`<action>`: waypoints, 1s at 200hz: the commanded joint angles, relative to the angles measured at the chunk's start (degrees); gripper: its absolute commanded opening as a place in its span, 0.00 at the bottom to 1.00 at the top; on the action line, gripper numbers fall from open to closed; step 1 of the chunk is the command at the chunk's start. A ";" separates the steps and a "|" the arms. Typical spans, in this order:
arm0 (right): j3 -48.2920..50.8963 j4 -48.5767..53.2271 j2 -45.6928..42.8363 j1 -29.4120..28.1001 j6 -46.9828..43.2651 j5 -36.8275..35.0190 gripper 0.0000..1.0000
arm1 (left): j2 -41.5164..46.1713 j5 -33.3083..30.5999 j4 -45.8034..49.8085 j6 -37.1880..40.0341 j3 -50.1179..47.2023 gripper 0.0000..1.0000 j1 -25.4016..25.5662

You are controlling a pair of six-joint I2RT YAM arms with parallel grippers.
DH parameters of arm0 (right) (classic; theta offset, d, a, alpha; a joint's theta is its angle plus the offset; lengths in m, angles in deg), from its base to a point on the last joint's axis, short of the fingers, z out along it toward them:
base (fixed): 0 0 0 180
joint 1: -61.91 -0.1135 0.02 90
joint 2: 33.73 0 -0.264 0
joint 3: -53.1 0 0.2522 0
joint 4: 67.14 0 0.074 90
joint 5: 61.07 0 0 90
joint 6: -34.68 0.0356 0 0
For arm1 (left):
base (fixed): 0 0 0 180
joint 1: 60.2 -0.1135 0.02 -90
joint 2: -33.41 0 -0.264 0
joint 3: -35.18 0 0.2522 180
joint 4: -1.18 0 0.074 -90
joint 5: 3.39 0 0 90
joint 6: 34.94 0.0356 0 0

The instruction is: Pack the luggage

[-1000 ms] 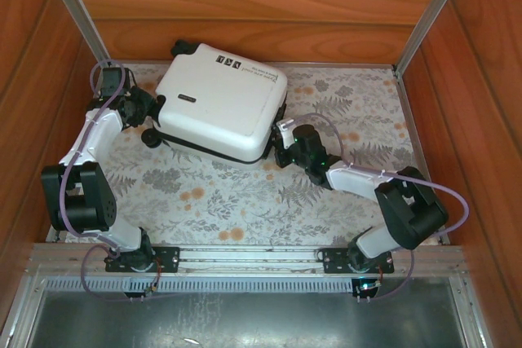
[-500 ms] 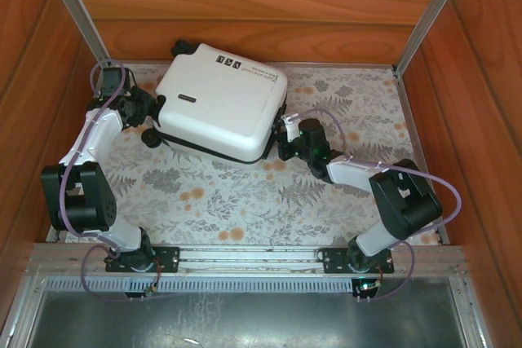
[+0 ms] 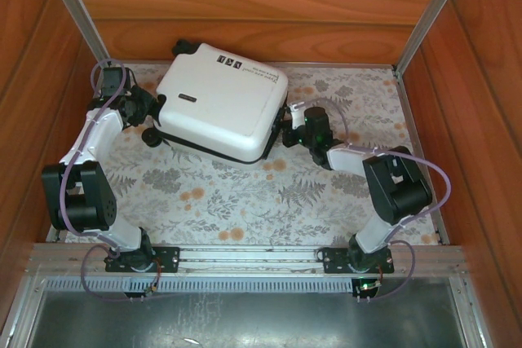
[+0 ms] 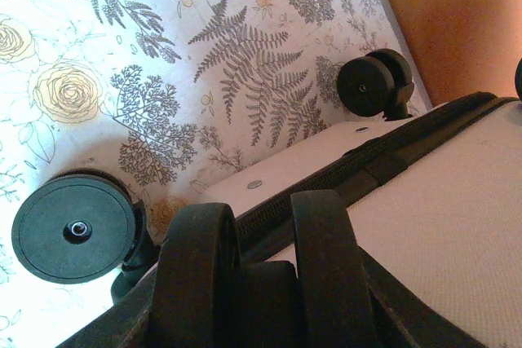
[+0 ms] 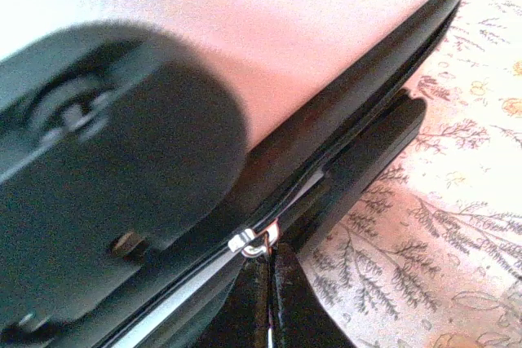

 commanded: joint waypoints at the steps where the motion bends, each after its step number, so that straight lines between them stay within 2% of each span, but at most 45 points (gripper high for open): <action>1: -1.31 2.50 2.15 5.31 0.33 -9.04 0.00 | -3.61 -6.09 6.36 13.17 -2.33 0.00 -0.78; 28: -4.67 6.66 3.55 6.74 1.32 -6.63 0.00 | -3.60 -6.29 6.36 13.26 -2.38 0.00 -0.77; 65: -5.76 7.10 3.38 7.16 1.50 -6.63 0.00 | -3.72 -6.18 6.35 13.25 -2.31 0.00 -0.78; 200: -22.07 24.07 9.36 11.29 6.07 -4.71 0.00 | -3.36 -6.44 6.36 13.66 -2.51 0.00 -0.78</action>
